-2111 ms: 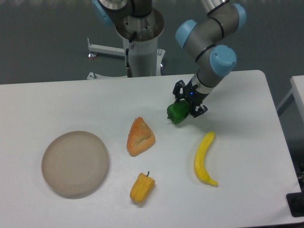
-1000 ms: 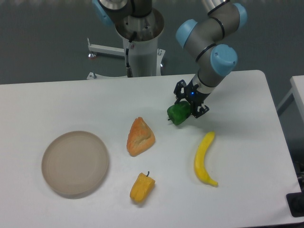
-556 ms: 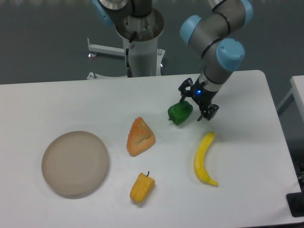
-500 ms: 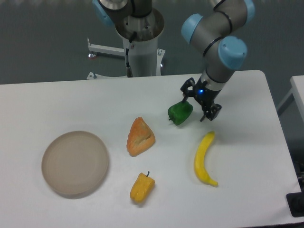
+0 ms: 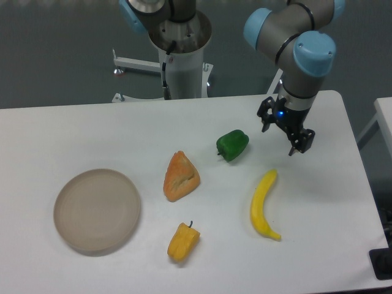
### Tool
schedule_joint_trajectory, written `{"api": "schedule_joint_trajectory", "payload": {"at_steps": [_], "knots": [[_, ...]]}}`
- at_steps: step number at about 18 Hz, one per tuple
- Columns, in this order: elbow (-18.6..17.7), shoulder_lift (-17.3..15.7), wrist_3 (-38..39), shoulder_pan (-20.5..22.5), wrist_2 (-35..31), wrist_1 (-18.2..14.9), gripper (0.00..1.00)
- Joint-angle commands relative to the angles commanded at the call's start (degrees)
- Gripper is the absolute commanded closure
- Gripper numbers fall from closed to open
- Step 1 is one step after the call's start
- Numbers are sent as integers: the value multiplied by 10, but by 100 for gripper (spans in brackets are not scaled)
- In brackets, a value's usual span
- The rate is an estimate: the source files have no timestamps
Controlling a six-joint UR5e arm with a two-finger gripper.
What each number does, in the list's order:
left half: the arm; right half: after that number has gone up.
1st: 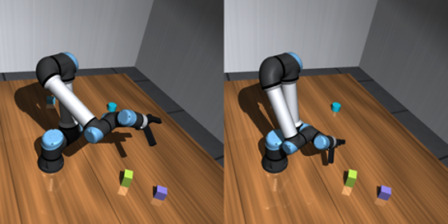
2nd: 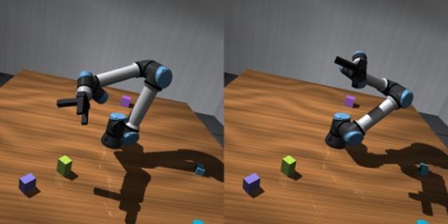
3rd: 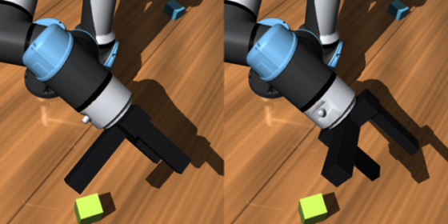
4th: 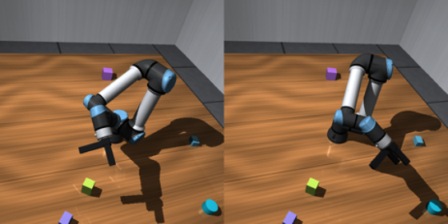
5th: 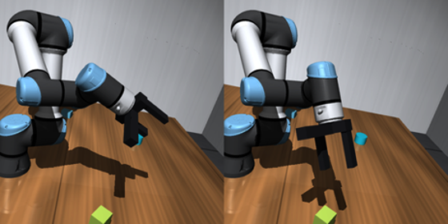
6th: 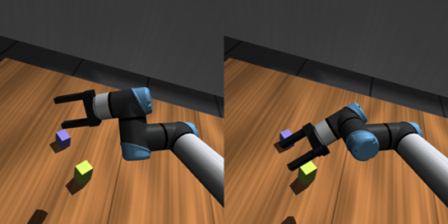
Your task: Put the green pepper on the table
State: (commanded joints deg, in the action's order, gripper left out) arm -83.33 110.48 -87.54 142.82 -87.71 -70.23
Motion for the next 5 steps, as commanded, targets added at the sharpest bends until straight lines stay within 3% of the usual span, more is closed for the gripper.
{"api": "schedule_joint_trajectory", "payload": {"at_steps": [5], "knots": [[14,8,2,-1,-2,0,0]]}}
